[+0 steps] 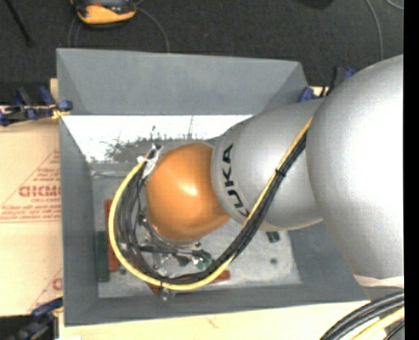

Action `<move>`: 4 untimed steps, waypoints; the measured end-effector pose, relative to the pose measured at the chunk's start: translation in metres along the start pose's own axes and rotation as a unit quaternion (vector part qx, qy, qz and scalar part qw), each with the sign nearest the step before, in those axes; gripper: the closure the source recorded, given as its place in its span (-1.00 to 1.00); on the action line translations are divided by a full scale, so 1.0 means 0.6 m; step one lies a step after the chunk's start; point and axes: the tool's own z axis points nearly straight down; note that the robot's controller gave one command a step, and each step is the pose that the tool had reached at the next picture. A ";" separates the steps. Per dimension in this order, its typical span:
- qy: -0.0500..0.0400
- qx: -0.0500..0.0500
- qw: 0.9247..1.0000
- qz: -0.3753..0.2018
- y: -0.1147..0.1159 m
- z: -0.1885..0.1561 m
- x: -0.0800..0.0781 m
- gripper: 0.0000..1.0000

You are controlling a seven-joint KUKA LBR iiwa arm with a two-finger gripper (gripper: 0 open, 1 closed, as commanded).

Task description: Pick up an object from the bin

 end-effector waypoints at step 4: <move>-0.002 0.000 0.987 0.161 -0.042 0.073 -0.084 -1.00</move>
Offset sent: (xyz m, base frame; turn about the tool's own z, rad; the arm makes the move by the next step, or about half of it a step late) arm 0.0668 0.0054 -0.0308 0.1810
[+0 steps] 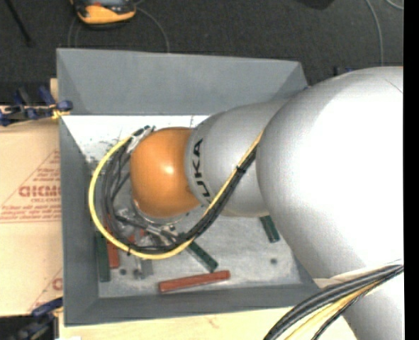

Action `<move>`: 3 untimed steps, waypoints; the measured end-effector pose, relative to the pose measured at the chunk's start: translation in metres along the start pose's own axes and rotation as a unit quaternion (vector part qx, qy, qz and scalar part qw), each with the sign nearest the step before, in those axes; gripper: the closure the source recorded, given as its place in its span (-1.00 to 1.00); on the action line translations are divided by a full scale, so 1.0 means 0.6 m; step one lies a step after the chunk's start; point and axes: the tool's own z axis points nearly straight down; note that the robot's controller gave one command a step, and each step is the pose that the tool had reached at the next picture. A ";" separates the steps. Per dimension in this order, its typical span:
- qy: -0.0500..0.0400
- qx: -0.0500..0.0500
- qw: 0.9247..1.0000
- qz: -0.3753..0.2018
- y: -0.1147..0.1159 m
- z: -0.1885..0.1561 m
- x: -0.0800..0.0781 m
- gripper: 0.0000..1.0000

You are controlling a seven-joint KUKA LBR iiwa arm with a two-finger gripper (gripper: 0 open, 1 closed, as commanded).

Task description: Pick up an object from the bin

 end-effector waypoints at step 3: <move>0.000 0.001 0.996 -0.086 -0.041 0.001 -0.062 -1.00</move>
Offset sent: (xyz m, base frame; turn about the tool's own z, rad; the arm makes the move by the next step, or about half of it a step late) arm 0.0000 0.0000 0.0000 0.0000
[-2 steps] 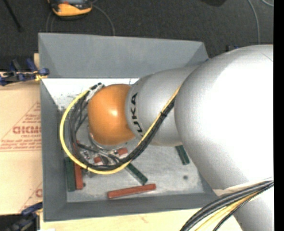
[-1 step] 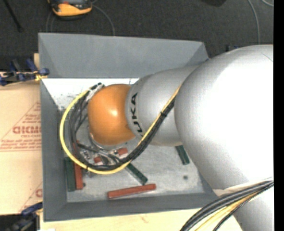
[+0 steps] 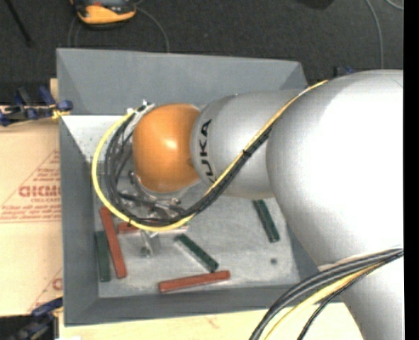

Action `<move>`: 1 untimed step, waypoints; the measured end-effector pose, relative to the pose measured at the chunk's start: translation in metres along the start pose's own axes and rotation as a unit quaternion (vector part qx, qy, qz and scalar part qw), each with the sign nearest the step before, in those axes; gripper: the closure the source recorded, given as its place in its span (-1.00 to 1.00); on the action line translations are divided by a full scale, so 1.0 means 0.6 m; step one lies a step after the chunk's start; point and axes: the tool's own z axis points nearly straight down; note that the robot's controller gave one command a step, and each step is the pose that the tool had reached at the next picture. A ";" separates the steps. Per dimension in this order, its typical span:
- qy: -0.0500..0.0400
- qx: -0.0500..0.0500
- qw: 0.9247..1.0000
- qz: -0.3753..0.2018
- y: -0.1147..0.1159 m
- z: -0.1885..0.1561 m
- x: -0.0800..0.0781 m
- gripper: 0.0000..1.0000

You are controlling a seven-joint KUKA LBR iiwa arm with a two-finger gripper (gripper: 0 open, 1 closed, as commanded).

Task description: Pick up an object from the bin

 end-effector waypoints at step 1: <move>0.000 -0.001 1.000 -0.002 -0.002 0.000 -0.002 1.00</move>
Offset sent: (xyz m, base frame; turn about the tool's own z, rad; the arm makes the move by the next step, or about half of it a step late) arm 0.0000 0.0000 0.0000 0.0000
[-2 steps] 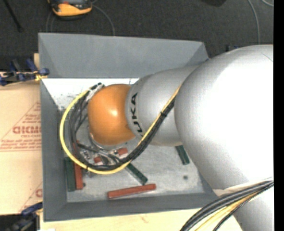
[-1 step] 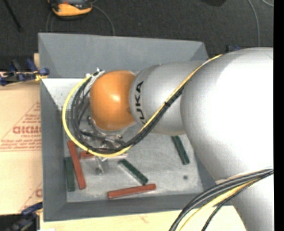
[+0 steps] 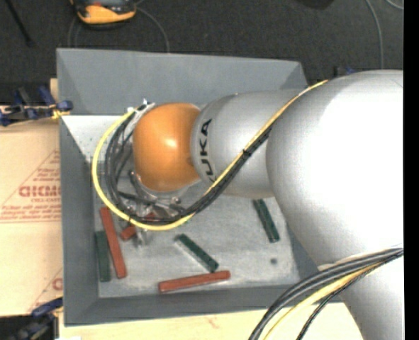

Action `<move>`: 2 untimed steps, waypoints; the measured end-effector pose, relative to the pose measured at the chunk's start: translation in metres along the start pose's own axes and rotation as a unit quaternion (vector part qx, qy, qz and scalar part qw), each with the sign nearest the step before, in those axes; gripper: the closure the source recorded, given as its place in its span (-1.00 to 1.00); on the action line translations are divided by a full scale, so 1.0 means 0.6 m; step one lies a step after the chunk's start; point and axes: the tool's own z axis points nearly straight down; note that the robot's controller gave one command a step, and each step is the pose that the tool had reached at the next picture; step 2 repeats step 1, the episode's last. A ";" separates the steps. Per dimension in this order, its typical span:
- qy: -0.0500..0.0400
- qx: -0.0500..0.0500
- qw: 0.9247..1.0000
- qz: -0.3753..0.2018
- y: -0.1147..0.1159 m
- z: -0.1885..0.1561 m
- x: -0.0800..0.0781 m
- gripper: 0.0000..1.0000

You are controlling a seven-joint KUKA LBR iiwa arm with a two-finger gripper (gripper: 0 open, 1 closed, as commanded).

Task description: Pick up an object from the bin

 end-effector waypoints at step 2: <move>0.000 0.000 1.000 0.000 0.000 0.000 0.000 1.00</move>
Offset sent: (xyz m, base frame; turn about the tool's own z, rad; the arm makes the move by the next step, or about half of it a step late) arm 0.0191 -0.0229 0.0440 0.0021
